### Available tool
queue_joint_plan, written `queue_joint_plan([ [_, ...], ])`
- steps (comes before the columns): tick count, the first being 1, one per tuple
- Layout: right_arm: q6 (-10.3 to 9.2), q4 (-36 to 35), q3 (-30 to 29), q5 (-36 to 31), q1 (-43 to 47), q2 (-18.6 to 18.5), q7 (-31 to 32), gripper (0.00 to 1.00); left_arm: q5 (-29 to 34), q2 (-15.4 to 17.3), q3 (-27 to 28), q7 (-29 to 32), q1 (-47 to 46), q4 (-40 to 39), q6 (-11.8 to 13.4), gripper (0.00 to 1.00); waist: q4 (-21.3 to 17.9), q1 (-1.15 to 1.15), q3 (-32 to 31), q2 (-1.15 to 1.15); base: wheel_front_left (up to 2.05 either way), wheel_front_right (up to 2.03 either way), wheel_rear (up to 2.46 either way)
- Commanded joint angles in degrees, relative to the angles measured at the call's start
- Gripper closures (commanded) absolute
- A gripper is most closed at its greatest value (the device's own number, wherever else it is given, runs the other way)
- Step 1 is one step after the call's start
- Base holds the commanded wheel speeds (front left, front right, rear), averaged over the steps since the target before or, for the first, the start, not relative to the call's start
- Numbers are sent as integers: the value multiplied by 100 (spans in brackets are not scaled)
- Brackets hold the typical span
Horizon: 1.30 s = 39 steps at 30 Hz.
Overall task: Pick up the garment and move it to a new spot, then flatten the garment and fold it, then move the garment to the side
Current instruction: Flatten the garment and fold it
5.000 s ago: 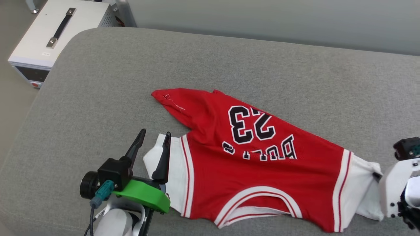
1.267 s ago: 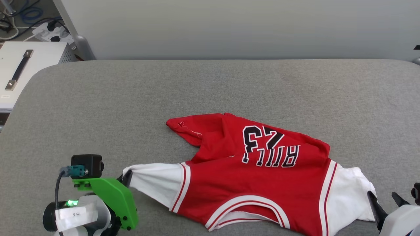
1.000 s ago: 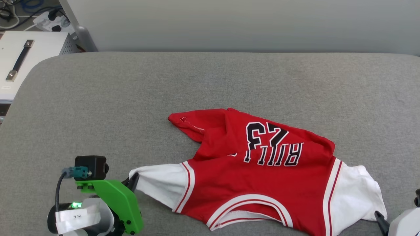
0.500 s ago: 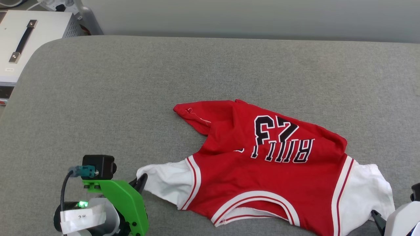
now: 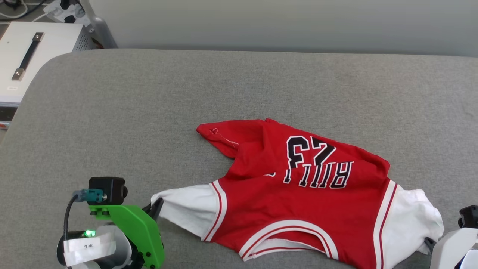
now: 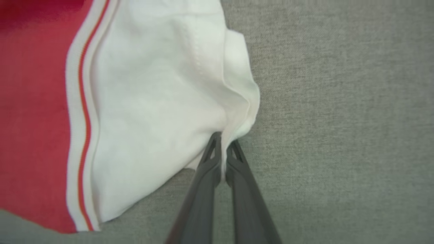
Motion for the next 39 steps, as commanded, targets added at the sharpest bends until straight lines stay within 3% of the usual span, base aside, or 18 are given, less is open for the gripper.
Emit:
queue_joint_plan([
  [1,2,-12,31,29,-57,-48,-105,100,-22,46,41,-46,95,4,13,100,-97,0,-170,0,0,0,0],
  [11,2,-1058,206,238,-413,-978,-157,100,-142,423,194,58,-37,-290,-251,100,-341,0,-745,0,0,0,0],
  [19,2,-1625,120,816,-1382,-1866,10,100,-245,735,437,158,-1006,-677,-476,100,-487,0,-1092,0,0,0,0],
  [28,2,-1552,288,1013,-2919,-2391,2,100,-336,1029,642,369,-2177,-811,-622,100,-613,0,-1075,0,0,0,0],
  [39,2,-767,1003,885,-4814,-2724,-296,100,-289,1332,805,73,-3710,-146,-990,100,-669,0,-212,0,0,0,0],
])
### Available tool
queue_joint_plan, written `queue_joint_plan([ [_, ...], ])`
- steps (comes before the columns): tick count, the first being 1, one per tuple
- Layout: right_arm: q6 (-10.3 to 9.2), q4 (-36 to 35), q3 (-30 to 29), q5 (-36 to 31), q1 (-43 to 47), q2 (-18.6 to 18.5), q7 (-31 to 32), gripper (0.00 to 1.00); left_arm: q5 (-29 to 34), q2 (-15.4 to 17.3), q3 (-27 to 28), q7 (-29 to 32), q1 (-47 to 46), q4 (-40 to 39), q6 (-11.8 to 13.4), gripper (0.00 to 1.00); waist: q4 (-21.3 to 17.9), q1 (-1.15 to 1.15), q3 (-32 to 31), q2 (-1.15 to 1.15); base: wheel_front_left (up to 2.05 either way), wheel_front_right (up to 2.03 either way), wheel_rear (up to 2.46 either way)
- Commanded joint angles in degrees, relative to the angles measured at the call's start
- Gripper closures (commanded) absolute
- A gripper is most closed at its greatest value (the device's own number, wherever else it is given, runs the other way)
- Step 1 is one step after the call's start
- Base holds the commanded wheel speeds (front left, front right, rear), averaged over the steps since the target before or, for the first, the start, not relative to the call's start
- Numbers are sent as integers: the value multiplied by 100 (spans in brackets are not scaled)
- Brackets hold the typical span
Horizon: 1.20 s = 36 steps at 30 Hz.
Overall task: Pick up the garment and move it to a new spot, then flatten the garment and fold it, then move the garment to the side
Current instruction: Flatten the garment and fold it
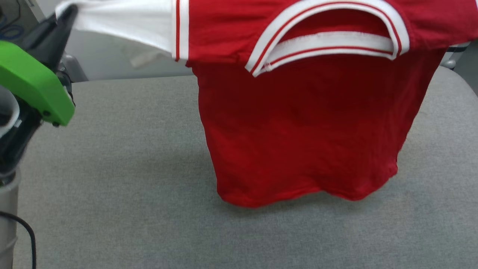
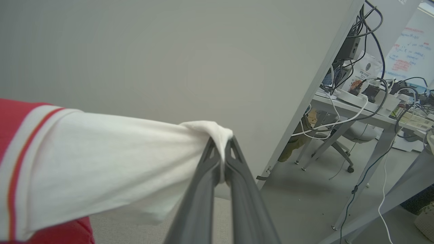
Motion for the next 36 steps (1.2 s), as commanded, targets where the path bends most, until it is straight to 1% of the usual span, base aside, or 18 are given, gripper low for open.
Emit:
queue_joint_plan([
  [1,-6,123,86,-104,-287,-71,-122,100,60,53,11,-64,-317,88,-45,100,-8,0,472,0,0,0,0],
  [3,-6,362,279,-189,-657,-85,-288,100,97,73,-38,-141,-720,290,-124,100,-4,0,727,0,0,0,0],
  [8,-6,1023,667,-265,-1650,16,-638,100,221,110,-187,-427,-1919,939,-307,100,1,0,1502,0,0,0,0],
  [15,-6,1888,1095,-486,-3146,244,-1137,100,533,242,-362,-963,-3603,1990,-446,100,-5,0,2601,0,0,0,0],
  [20,-6,2555,1162,-772,-4263,551,-1848,100,873,270,-572,-1757,-4896,2848,-507,100,-16,0,3333,0,0,0,0],
  [24,-6,3223,1124,-1033,-4954,850,-2389,100,1082,171,-753,-2385,-5719,3546,-527,100,-37,0,3711,0,0,0,0],
  [27,-6,3690,1118,-1176,-5269,1036,-2710,100,1188,82,-890,-2822,-6099,4058,-536,100,-33,0,3849,0,0,0,0],
  [30,-6,4127,1100,-1228,-5403,1215,-3021,100,1209,-16,-1013,-3251,-6243,4536,-544,100,-3,0,3906,0,0,0,0],
  [34,-6,4556,1190,-1174,-5309,1360,-3286,100,1068,-124,-1128,-3657,-6083,4998,-552,100,51,0,3884,0,0,0,0],
  [36,-6,4738,1292,-1150,-5174,1399,-3369,100,975,-128,-1170,-3778,-5919,5157,-554,100,54,0,3844,0,0,0,0],
])
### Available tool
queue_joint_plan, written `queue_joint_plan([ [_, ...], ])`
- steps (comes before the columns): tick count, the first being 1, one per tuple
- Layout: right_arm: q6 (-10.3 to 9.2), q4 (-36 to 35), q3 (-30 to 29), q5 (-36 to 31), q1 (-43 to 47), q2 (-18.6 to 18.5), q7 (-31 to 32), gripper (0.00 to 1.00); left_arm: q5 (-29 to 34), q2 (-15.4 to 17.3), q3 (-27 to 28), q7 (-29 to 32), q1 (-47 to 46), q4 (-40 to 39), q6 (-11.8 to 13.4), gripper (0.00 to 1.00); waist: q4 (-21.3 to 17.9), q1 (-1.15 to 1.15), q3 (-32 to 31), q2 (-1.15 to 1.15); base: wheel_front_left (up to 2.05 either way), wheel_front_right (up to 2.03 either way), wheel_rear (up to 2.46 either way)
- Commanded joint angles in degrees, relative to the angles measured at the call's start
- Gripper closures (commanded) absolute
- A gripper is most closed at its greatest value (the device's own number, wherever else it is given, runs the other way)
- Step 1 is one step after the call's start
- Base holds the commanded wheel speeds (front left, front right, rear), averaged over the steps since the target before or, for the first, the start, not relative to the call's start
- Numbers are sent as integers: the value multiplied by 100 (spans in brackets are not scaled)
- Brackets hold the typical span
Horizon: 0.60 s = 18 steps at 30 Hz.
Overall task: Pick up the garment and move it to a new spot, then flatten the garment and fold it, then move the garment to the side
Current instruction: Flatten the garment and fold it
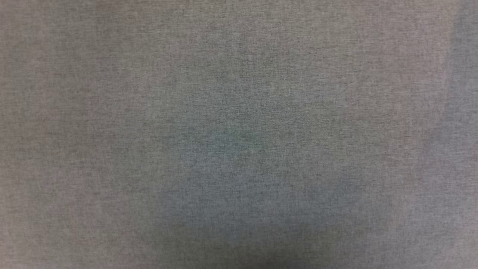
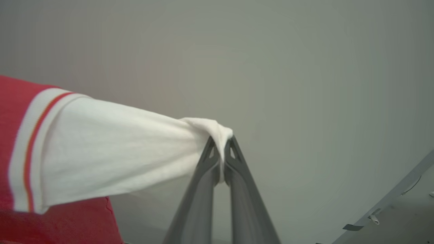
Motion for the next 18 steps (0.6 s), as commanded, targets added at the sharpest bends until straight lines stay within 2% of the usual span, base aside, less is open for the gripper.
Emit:
queue_joint_plan([
  [1,-10,98,69,22,147,-5,-69,100,-75,45,15,-85,166,94,-10,100,28,-2,-23,0,0,0,0],
  [9,-10,517,446,399,952,54,-188,100,-497,-80,-218,-499,1210,505,-13,100,73,-2,-466,0,0,0,0],
  [18,-10,668,979,1079,2536,-75,-162,100,-1125,-202,-613,-582,3053,709,-14,100,167,-2,-1580,0,0,0,0],
])
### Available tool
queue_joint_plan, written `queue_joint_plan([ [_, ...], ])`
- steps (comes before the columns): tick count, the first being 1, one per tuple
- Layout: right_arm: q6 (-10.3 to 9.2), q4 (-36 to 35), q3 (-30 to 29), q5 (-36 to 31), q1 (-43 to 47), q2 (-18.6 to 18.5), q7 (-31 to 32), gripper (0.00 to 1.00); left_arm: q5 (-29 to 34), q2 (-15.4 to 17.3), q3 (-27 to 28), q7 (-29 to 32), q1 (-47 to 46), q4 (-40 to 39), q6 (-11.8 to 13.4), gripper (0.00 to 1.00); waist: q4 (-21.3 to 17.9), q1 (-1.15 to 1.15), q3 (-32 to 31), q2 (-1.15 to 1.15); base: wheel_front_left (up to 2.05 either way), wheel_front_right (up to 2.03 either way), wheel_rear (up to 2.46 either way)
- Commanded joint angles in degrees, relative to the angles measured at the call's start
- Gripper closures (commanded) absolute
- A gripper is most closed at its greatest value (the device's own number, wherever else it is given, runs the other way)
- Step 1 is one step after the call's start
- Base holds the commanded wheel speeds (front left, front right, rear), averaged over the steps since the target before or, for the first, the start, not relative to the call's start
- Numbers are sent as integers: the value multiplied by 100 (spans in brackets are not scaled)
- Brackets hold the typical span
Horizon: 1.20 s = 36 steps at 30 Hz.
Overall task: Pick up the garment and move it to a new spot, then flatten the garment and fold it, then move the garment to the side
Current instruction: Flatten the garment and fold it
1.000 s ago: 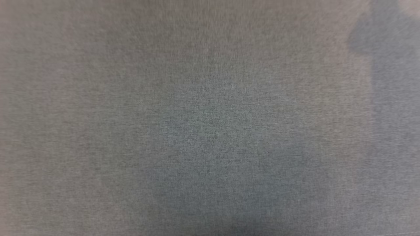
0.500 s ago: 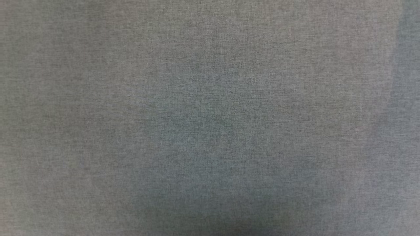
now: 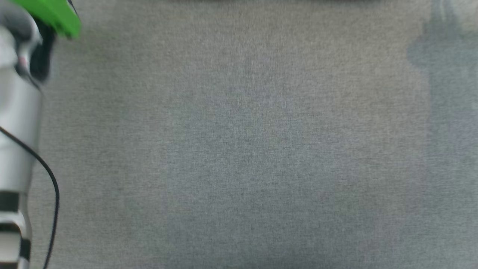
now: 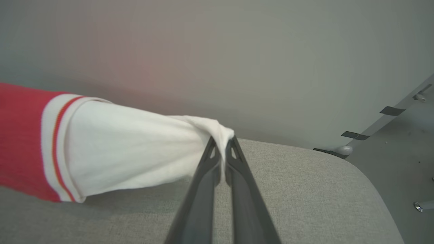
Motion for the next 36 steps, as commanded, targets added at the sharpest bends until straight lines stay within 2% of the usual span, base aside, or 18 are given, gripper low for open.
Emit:
queue_joint_plan([
  [1,-11,16,60,138,293,-74,40,100,-108,36,-29,48,352,18,-9,100,67,0,-709,0,0,0,0],
  [8,-11,-132,405,756,1551,-251,445,100,-603,210,-63,641,1880,-177,-6,100,54,0,-1590,0,0,0,0],
  [12,-11,-271,436,1142,2150,-398,722,100,-844,292,-80,1079,2686,-580,127,100,57,0,-1955,0,0,0,0],
  [19,-11,-701,442,1627,3174,-657,1137,100,-1259,548,-55,1848,4122,-1694,581,100,25,0,-2459,0,0,0,0],
  [26,-11,-1203,313,1902,4192,-888,1430,100,-1597,777,42,2277,5384,-2868,1102,100,-4,0,-2834,0,0,0,0],
  [36,-11,-2138,-275,2020,5684,-1088,1998,100,-1969,1094,72,2868,6905,-4436,1797,100,-7,0,-3190,0,0,0,0],
])
